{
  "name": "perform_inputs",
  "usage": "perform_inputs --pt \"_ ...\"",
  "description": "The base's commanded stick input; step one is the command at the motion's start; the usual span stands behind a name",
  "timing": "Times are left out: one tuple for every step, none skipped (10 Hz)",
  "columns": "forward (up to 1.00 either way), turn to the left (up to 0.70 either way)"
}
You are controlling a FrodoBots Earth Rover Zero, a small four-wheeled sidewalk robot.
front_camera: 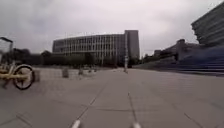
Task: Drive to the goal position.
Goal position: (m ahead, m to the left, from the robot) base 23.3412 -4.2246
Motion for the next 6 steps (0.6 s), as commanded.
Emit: perform_inputs --pt "0.85 0.00" --pt "0.85 0.00" --pt "0.85 0.00" --pt "0.85 0.00" --pt "0.85 0.00" --pt "0.85 0.00"
